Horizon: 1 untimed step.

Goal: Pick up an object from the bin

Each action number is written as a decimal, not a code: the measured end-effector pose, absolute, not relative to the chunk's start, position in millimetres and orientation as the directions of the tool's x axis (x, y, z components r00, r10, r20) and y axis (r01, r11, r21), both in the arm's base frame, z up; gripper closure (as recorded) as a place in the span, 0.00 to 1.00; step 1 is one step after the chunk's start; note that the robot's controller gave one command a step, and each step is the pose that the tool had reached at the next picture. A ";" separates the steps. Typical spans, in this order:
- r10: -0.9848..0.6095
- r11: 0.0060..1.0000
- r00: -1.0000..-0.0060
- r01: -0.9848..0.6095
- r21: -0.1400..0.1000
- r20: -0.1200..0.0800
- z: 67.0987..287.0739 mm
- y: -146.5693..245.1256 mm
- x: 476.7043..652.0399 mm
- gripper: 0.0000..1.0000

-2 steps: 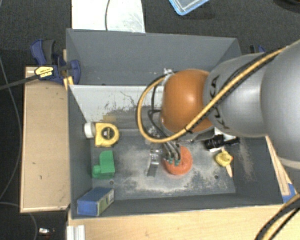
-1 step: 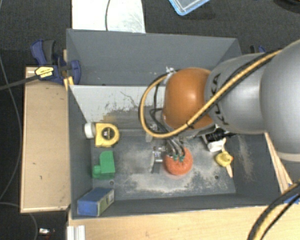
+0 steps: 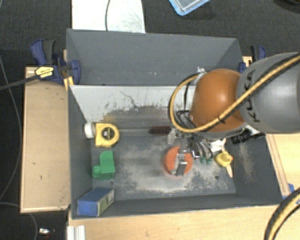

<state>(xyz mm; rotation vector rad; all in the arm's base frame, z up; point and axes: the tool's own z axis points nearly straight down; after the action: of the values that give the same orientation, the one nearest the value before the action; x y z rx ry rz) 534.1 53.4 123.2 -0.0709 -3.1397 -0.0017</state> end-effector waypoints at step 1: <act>-0.040 0.999 -0.999 -0.039 0.003 0.006 93.9 18.1 502.3 0.00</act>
Offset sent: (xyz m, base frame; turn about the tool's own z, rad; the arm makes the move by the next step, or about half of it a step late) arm 0.0006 -0.0855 -0.0406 -0.1429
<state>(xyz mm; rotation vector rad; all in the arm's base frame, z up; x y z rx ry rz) 502.3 18.1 93.9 0.0619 -3.1351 -0.0043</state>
